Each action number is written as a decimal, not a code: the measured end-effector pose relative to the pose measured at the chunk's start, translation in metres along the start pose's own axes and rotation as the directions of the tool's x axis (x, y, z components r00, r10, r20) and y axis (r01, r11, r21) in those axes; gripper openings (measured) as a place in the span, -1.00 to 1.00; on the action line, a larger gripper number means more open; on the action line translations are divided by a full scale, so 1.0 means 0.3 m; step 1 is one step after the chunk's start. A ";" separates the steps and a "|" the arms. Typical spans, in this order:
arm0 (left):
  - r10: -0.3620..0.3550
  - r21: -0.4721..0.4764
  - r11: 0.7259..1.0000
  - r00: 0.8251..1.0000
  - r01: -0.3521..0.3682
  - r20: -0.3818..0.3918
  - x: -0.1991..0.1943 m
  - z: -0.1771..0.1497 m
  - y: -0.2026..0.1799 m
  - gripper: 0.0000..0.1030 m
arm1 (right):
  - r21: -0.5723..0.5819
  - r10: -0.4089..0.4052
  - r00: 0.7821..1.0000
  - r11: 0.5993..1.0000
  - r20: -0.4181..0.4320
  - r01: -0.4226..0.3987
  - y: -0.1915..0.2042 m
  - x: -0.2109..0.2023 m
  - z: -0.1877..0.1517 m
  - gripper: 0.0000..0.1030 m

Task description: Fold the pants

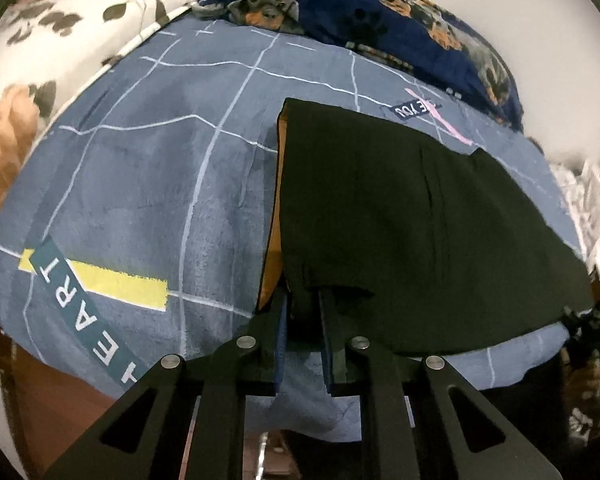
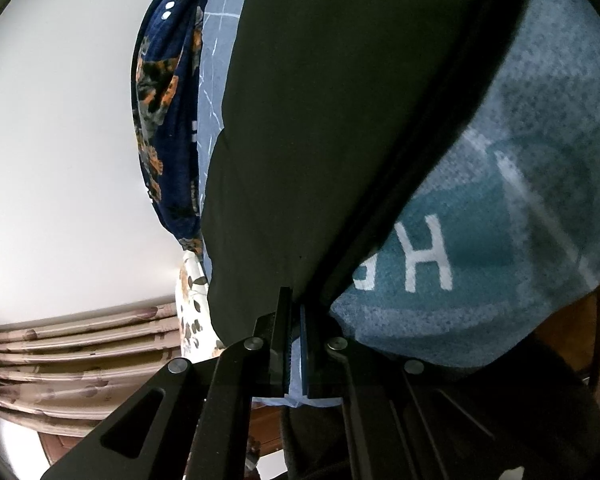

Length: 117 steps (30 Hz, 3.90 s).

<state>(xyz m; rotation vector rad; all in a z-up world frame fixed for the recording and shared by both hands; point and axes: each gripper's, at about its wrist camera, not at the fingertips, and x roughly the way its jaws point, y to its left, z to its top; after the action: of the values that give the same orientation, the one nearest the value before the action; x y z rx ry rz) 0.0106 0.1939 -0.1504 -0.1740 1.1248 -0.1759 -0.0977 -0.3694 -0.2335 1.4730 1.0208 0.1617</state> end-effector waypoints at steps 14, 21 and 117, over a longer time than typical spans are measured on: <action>0.202 0.156 0.954 0.931 -0.258 0.302 -0.185 0.056 -0.245 0.48 | 0.029 0.027 1.000 0.999 -0.005 -0.027 -0.016 0.015 0.007 -0.99; 0.055 0.262 0.963 0.998 -0.064 0.043 0.048 0.031 -0.318 0.18 | 0.036 0.033 0.999 0.999 -0.007 -0.033 -0.018 0.015 0.014 -1.00; -0.047 0.228 0.973 0.999 0.043 0.011 0.098 -0.002 -0.304 0.69 | -0.407 -0.099 0.959 0.890 0.264 0.204 0.275 -0.302 0.240 -0.77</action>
<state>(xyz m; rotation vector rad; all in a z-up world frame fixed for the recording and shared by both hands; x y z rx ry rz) 0.0177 0.0985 -0.1559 0.0036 1.0765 -0.3420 -0.0655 -0.4679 -0.1364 0.9754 0.8356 0.0877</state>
